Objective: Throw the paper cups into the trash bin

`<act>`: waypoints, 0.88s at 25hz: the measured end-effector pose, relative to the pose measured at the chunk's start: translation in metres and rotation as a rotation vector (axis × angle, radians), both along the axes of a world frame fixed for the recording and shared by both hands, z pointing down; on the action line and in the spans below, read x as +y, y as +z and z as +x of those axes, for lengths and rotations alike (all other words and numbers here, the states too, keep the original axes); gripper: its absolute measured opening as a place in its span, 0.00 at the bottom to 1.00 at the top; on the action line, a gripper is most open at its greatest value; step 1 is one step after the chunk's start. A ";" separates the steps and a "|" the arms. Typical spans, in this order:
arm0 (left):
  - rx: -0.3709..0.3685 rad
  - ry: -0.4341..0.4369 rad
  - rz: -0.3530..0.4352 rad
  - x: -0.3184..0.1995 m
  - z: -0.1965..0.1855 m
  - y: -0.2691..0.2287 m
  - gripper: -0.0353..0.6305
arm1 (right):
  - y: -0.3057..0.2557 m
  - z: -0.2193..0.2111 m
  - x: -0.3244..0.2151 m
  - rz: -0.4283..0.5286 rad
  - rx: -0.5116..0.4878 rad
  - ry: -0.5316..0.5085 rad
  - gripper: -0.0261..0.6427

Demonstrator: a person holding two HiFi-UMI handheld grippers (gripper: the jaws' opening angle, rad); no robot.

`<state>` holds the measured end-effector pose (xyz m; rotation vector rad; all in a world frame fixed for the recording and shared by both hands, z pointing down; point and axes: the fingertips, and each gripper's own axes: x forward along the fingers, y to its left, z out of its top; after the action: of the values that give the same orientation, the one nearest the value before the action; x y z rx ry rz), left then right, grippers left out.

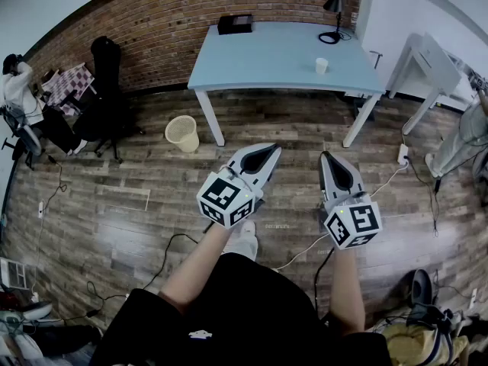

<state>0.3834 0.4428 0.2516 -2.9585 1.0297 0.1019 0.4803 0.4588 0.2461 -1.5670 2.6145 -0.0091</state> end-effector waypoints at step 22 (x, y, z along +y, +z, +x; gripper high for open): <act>0.018 0.006 -0.017 -0.122 -0.006 0.002 0.06 | 0.004 -0.012 -0.122 -0.023 0.012 -0.012 0.05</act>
<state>0.3777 0.3211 0.2532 -2.9817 1.0293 0.1205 0.4680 0.3366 0.2503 -1.5636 2.6424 -0.0309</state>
